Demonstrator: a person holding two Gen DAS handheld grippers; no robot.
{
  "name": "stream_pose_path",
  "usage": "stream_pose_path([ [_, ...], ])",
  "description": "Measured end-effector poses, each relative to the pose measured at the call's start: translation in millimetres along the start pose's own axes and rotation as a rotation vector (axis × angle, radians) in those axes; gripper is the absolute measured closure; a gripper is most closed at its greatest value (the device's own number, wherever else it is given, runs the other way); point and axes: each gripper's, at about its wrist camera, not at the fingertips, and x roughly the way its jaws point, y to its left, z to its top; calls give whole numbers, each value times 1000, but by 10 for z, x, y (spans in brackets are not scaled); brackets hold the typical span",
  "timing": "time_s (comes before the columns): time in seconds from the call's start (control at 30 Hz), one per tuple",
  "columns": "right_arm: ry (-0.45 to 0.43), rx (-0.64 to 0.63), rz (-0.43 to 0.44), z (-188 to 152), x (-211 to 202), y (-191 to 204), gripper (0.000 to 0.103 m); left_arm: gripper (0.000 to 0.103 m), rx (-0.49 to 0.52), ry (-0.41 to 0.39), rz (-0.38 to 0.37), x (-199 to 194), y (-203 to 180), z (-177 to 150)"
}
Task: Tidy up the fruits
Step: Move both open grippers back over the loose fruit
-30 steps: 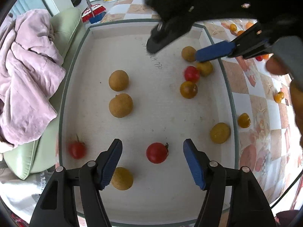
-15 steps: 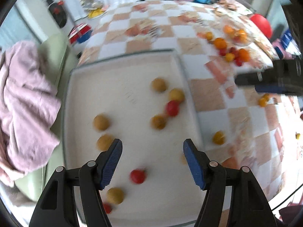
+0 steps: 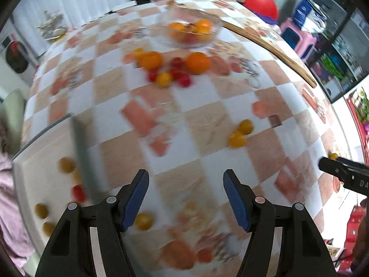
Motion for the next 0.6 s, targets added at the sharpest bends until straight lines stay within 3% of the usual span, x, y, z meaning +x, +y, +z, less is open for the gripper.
stream_pose_path([
  [0.2,-22,140,-66,1,88,-672,23,35,19,22,11,250,-245,158],
  [0.47,-23,148,-81,81,271,-795,29,35,24,54,39,431,-325,220],
  [0.6,-33,112,-97,133,290,-700,48,35,28,55,32,444,-345,210],
])
